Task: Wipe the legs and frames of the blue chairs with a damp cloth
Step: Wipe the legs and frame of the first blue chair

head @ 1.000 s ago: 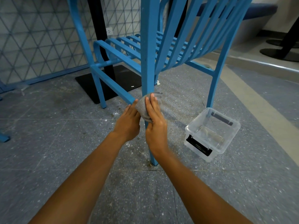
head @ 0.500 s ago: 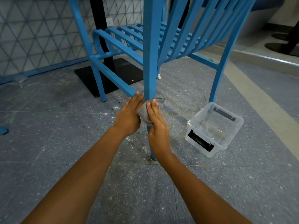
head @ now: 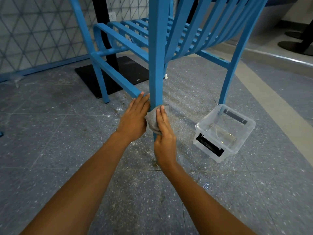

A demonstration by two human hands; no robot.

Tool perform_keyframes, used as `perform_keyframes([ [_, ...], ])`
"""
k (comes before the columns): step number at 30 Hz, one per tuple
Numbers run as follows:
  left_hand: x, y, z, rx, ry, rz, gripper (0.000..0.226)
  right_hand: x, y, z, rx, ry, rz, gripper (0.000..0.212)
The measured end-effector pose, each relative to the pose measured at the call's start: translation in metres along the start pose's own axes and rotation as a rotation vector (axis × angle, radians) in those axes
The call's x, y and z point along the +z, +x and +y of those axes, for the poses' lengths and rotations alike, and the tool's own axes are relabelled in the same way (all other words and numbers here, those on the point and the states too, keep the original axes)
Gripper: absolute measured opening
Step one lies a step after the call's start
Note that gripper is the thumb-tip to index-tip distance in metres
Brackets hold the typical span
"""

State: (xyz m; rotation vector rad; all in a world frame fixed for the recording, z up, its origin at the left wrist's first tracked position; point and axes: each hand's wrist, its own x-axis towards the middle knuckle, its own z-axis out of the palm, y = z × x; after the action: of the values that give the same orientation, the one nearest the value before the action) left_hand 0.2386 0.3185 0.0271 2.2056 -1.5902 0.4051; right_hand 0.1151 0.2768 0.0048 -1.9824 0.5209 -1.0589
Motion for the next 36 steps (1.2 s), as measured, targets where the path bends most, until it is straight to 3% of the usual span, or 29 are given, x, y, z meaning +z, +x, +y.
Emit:
perform_keyframes([
  [13, -0.003, 0.001, 0.007, -0.038, 0.021, -0.015, 0.079, 0.008, -0.015, 0.018, 0.026, -0.034, 0.016, 0.066],
  [17, -0.004, 0.001, 0.010, -0.059, 0.003, -0.005, 0.074, -0.001, -0.019, 0.023, 0.033, -0.053, -0.022, 0.064],
  [23, -0.004, 0.001, 0.008, -0.050, 0.026, -0.003, 0.070, -0.011, -0.019, 0.027, 0.086, -0.020, 0.063, 0.058],
  [30, -0.001, 0.001, 0.008, -0.053, 0.018, 0.023, 0.067, 0.011, -0.039, 0.042, 0.157, -0.037, -0.007, 0.075],
  [36, 0.004, 0.002, 0.006, -0.074, -0.001, 0.036, 0.067, 0.020, -0.048, 0.051, 0.183, -0.026, 0.012, 0.076],
])
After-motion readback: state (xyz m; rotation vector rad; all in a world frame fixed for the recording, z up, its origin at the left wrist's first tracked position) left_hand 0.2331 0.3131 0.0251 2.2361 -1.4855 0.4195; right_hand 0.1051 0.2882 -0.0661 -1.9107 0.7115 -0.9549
